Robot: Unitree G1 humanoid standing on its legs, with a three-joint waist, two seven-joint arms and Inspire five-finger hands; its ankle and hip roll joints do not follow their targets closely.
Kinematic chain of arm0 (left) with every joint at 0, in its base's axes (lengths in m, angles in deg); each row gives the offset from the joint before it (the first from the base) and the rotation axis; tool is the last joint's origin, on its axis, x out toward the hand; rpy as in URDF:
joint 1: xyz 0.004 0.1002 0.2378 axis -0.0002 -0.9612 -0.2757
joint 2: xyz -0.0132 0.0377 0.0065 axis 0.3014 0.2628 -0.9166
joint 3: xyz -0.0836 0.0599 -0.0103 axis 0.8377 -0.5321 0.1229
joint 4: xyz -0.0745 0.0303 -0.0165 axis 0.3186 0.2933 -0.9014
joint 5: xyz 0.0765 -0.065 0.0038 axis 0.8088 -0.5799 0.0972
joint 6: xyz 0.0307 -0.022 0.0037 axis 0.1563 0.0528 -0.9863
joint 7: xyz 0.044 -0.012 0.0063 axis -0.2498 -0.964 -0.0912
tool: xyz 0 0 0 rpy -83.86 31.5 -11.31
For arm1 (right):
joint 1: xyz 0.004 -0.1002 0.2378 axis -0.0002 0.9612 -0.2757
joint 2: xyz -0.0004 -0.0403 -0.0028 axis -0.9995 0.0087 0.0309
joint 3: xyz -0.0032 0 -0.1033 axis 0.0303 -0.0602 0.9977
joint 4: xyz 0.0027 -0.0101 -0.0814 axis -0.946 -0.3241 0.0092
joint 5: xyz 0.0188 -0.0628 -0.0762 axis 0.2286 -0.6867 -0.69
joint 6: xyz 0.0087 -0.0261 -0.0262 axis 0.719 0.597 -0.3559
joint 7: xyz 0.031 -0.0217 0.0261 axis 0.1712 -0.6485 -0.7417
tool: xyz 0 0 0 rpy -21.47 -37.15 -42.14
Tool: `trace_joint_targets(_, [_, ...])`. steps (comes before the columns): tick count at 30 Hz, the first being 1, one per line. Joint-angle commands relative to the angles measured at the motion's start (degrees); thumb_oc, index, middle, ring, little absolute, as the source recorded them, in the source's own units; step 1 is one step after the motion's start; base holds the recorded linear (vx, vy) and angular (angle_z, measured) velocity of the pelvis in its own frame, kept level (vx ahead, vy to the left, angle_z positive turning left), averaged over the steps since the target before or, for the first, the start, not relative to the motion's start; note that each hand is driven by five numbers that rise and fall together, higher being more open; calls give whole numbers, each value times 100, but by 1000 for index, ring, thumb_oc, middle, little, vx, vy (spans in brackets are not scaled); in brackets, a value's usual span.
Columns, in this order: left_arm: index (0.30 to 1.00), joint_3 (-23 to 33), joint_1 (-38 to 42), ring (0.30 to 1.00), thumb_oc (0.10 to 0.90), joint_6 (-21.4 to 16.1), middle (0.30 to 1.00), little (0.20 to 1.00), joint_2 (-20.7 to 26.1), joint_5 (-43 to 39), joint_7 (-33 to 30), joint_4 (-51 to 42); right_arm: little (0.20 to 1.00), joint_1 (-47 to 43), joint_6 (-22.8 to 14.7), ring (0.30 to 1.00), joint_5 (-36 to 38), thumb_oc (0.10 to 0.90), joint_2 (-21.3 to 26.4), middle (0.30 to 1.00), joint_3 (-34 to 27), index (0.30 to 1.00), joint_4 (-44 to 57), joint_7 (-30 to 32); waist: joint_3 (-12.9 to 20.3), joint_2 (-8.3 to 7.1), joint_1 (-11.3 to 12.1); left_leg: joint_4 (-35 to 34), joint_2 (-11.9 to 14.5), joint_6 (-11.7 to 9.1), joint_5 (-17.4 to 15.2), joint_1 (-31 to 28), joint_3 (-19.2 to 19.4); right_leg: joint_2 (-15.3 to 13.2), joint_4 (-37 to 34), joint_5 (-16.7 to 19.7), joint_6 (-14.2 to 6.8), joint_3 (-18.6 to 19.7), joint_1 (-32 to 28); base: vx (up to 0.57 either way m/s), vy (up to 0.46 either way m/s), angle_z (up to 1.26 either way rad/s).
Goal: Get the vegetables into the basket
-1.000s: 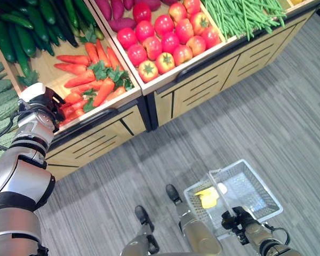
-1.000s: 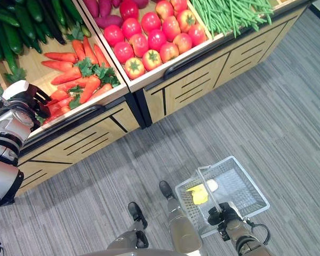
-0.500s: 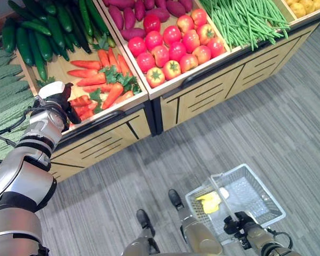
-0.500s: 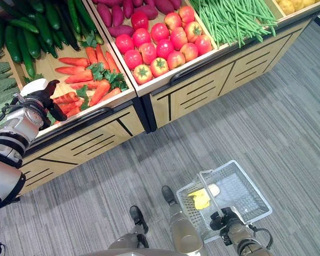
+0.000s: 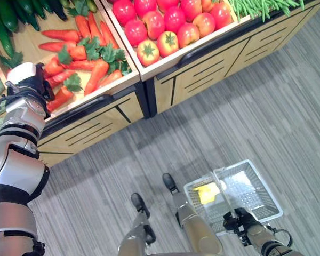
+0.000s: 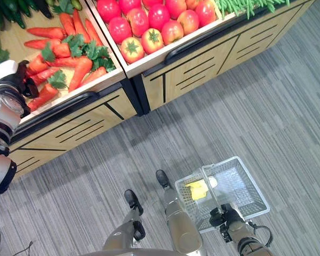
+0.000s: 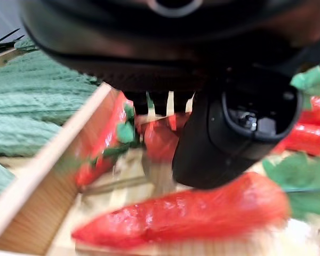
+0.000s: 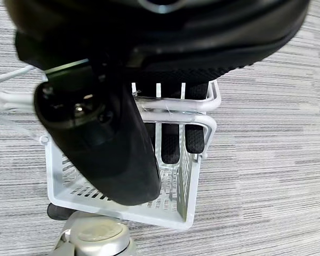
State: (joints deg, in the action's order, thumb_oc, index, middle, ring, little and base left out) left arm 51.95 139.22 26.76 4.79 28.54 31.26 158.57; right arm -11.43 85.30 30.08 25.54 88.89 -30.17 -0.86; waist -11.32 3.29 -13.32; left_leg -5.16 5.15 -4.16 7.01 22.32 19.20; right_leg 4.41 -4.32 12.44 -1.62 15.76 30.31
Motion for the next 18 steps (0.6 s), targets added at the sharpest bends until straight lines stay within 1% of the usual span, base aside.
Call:
trace_joint_targets(1, [1000, 280, -29, 1000, 900, 94, 1000, 1000, 82, -147, 135, 374, 300, 287, 120, 300, 233, 400, 165, 300, 199, 300, -114, 43, -78, -4, -112, 16, 90, -221, -28, -184, -411, -38, 77, -54, -367, -585, -127, 30, 12, -10])
trace_joint_targets(7, [1000, 528, -298, 1000, 900, 107, 1000, 1000, -76, -274, 155, 432, 300, 264, 132, 300, 227, 400, 172, 300, 211, 300, -123, 30, -58, 7, -110, 16, 91, -231, -59, -221, -404, -19, 72, -77, -353, -572, -116, 30, 15, -7])
trace_joint_targets(11, [1000, 544, -339, 1000, 900, 97, 1000, 1000, -154, -343, 172, 360, 300, 234, 123, 300, 226, 400, 182, 300, 241, 300, -109, 13, -25, 23, -106, 16, 82, -226, -82, -261, -429, -1, 78, -88, -339, -569, -134, 17, 5, -2])
trace_joint_targets(16, [1000, 395, -133, 1000, 900, 57, 1000, 1000, -167, -429, 187, 94, 300, 219, 134, 300, 233, 400, 196, 300, 246, 300, -121, 2, 17, 85, -93, 16, 45, -217, -122, -342, -452, -29, 73, -101, -341, -591, -192, 6, 4, 0])
trace_joint_targets(17, [1000, 231, 2, 1000, 900, 16, 1000, 1000, -168, -427, 214, -134, 300, 228, 155, 300, 210, 400, 212, 300, 249, 300, -139, -14, 25, 140, -67, 16, 33, -209, -141, -404, -472, -51, 73, -128, -340, -595, -253, 0, 0, 0])
trace_joint_targets(18, [1000, 229, 4, 1000, 900, 17, 1000, 1000, -169, -428, 214, -133, 300, 228, 155, 300, 210, 400, 211, 300, 247, 300, -139, -14, 23, 139, -66, 16, 33, -209, -142, -406, -471, -50, 73, -129, -340, -594, -255, 0, 0, 0])
